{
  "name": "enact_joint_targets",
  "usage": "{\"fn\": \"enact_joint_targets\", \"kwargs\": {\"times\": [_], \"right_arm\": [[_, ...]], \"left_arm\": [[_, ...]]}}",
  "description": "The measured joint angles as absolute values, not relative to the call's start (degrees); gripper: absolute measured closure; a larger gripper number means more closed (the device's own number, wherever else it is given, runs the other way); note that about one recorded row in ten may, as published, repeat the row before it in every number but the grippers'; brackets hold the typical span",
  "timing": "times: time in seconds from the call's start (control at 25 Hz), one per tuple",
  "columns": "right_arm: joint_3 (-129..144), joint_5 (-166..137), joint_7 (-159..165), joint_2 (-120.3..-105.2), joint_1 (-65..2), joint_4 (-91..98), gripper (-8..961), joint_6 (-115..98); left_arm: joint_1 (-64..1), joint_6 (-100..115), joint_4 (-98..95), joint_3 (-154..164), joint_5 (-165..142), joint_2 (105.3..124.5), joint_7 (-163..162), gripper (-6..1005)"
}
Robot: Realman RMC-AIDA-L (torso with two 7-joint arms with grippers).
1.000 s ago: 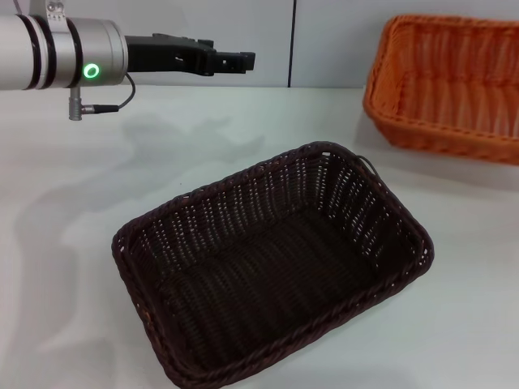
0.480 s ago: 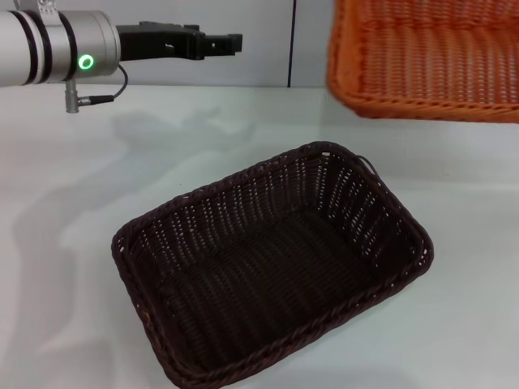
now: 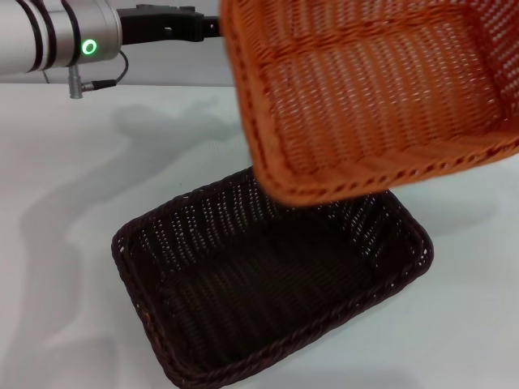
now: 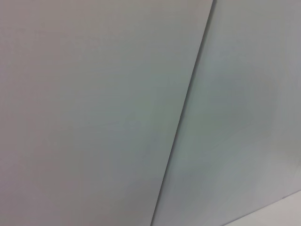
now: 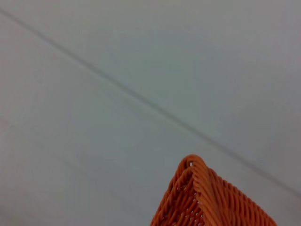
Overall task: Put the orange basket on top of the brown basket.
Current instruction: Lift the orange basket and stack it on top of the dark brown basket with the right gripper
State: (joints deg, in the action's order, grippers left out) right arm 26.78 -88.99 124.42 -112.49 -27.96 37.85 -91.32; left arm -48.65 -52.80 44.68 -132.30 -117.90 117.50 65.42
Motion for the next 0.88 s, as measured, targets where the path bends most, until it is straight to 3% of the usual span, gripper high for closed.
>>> {"fn": "enact_joint_targets", "kwargs": {"times": [0.36, 0.6, 0.88], "right_arm": [[29.7, -89.3, 120.7, -117.16, -27.4, 36.7, 686, -94.5], [34.0, -89.3, 117.1, -118.05, -27.7, 33.4, 681, -94.5], [35.3, -90.8, 112.4, -118.05, -27.8, 28.6, 675, -93.2]], "left_arm": [[-49.8, -52.2, 43.8, -132.1, -117.9, 117.50, 65.5, 135], [-50.0, -52.1, 43.1, -132.1, -117.9, 117.50, 65.9, 135], [-50.0, -51.8, 42.7, -132.0, -117.9, 117.50, 66.0, 135]]}}
